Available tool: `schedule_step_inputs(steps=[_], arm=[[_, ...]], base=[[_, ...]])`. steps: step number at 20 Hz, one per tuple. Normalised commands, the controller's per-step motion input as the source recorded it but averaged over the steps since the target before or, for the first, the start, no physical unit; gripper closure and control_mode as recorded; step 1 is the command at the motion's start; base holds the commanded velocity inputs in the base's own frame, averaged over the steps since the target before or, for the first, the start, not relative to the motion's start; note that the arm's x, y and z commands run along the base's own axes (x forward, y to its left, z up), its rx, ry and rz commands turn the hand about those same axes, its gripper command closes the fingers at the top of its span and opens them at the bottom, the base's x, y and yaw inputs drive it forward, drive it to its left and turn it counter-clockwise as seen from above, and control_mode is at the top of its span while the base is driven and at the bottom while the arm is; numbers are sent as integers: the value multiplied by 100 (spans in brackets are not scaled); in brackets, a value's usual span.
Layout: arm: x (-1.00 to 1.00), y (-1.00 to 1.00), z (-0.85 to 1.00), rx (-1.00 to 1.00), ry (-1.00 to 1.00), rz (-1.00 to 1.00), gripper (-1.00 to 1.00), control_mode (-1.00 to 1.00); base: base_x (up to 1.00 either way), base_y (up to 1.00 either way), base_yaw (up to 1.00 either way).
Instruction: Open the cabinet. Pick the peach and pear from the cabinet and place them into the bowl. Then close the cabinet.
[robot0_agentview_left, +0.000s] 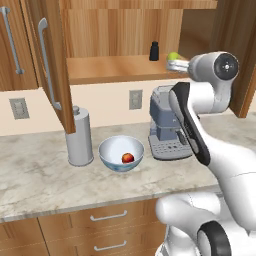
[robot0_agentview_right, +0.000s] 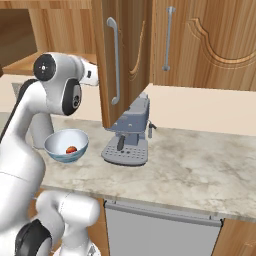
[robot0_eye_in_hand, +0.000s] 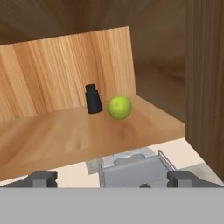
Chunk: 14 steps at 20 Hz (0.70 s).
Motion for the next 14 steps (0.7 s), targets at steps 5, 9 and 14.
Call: schedule_step_inputs(steps=[5, 9, 14], arm=[[86, -7, 15, 0, 8, 0, -100, -100], [50, -6, 0, 0, 6, 0, -100, -100], [2, 0, 0, 0, 3, 0, -100, -100]], base=[[0, 0, 0], [0, 0, 0], [0, 0, 0]])
